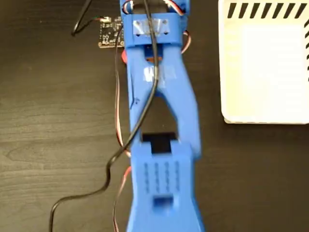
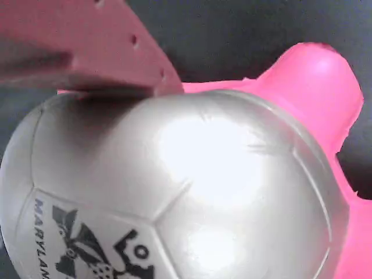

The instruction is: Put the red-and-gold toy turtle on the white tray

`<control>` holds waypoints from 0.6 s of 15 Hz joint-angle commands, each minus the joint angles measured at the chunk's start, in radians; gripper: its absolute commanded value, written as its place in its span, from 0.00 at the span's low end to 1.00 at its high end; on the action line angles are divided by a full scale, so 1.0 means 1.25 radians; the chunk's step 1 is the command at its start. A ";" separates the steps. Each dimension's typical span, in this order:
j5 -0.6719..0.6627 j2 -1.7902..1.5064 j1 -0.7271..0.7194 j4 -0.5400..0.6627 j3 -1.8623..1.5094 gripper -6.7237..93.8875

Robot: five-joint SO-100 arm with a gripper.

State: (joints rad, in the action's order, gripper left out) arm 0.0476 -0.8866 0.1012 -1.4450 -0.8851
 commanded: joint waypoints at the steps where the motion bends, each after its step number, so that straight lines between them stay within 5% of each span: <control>1: 0.010 -0.315 0.004 0.000 -0.042 0.07; 5: -0.011 -0.460 0.000 -0.110 -0.053 0.07; 9: -0.119 -0.577 0.139 -0.189 -0.166 0.07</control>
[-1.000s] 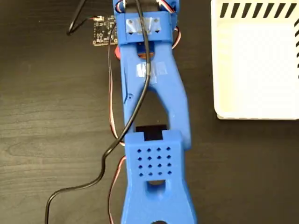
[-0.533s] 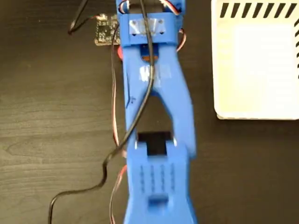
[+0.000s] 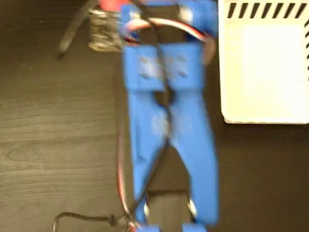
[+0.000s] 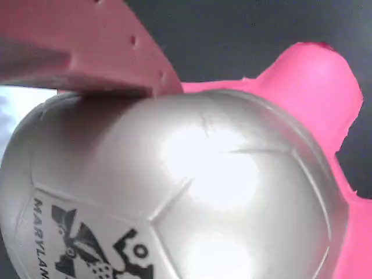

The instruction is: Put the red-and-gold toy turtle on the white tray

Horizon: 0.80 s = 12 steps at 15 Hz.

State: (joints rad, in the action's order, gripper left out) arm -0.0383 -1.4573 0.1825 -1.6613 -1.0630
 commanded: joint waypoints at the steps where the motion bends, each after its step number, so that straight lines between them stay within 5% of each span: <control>1: -0.088 -0.125 0.124 -0.016 -0.054 0.07; 6: -0.171 -0.038 0.312 0.013 -0.086 0.07; 12: 0.092 0.194 0.331 0.061 0.090 0.07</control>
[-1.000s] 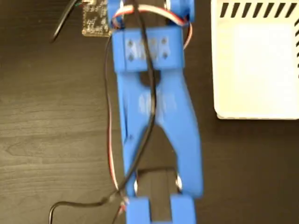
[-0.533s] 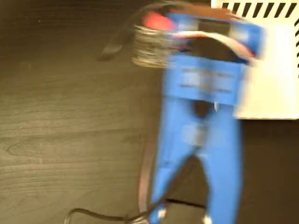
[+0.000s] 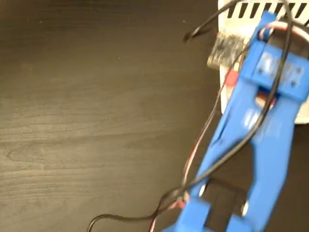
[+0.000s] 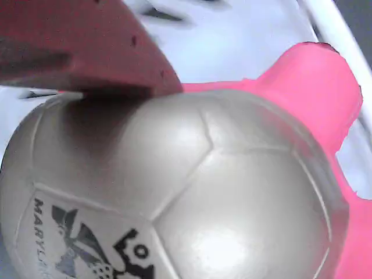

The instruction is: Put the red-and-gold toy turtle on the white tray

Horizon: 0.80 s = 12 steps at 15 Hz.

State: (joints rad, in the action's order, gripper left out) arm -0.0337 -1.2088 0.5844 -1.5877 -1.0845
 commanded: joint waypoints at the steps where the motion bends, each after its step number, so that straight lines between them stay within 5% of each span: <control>1: 0.129 0.026 0.010 -0.006 0.155 0.07; 12: 0.142 0.135 0.061 -0.001 0.242 0.08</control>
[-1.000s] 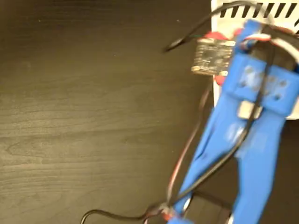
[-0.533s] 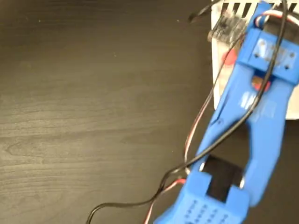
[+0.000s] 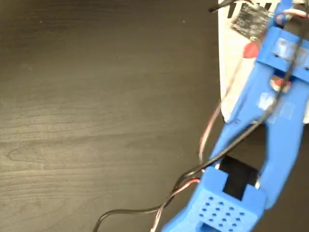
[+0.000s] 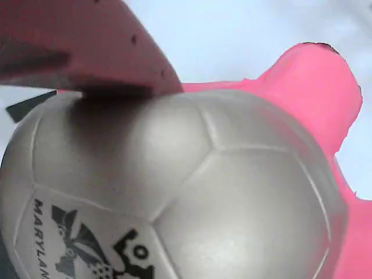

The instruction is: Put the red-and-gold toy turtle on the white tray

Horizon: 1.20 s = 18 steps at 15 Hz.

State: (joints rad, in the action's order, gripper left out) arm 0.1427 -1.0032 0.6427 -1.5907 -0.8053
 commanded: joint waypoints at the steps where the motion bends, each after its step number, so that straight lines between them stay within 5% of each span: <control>1: -0.017 -0.026 0.015 0.005 0.004 0.08; 7: -0.022 -0.026 0.006 0.079 -0.117 0.13; 9: -0.013 -0.028 0.005 0.080 -0.117 0.32; 11: -0.010 -0.029 0.005 0.080 -0.118 0.66; 12: -0.006 -0.029 0.004 0.079 -0.124 0.75; 18: -0.005 -0.045 -0.004 0.072 -0.133 0.72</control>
State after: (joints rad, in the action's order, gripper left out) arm 0.1181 -0.9894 0.6351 -1.4910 -0.9725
